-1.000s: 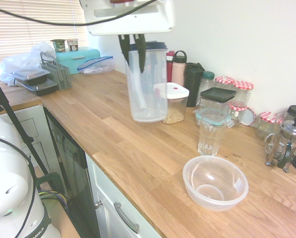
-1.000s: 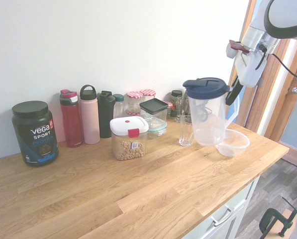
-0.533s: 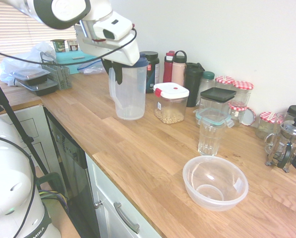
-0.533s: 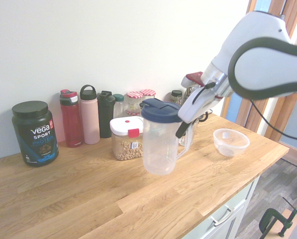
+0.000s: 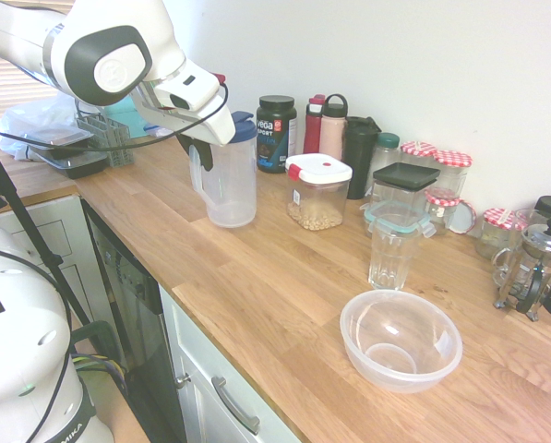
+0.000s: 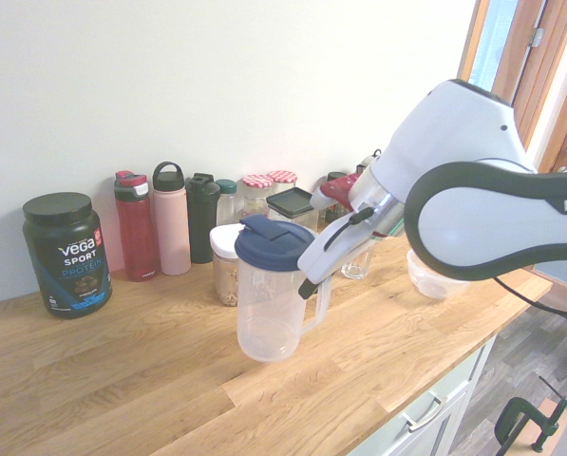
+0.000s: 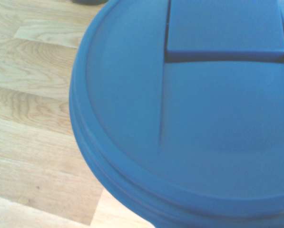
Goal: Pour me some water
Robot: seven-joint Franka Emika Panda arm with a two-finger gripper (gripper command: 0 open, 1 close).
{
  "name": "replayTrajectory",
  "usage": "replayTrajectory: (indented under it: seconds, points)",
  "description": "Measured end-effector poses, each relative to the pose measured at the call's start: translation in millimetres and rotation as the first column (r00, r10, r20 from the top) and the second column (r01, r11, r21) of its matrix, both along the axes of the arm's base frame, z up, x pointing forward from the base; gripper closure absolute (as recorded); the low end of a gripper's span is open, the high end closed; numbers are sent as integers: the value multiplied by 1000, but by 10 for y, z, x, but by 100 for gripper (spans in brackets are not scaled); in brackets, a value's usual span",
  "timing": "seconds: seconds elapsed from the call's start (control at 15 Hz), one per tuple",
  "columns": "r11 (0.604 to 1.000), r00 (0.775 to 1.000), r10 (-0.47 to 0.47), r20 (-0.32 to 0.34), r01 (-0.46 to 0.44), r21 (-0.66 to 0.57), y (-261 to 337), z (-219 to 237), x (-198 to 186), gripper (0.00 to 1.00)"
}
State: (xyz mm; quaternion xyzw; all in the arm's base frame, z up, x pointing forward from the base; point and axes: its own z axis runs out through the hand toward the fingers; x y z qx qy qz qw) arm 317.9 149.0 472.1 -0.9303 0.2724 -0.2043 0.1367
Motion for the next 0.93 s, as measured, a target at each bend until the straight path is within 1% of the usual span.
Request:
replayTrajectory:
  seconds: [0.2, 0.33, 0.4, 0.67, 0.93]
  points:
    - [1000, 1000, 3, -6, -3, -16, 182, -215, 79, 100]
    - [1000, 1000, -7, 6, 7, -18, 262, -269, 130, 100]
    - [1000, 1000, -16, 11, 16, -18, 296, -275, 156, 0]
    - [999, 999, -37, 17, 37, -26, 384, -285, 225, 0]
    - [999, 999, -32, 7, 32, -39, 421, -328, 237, 0]
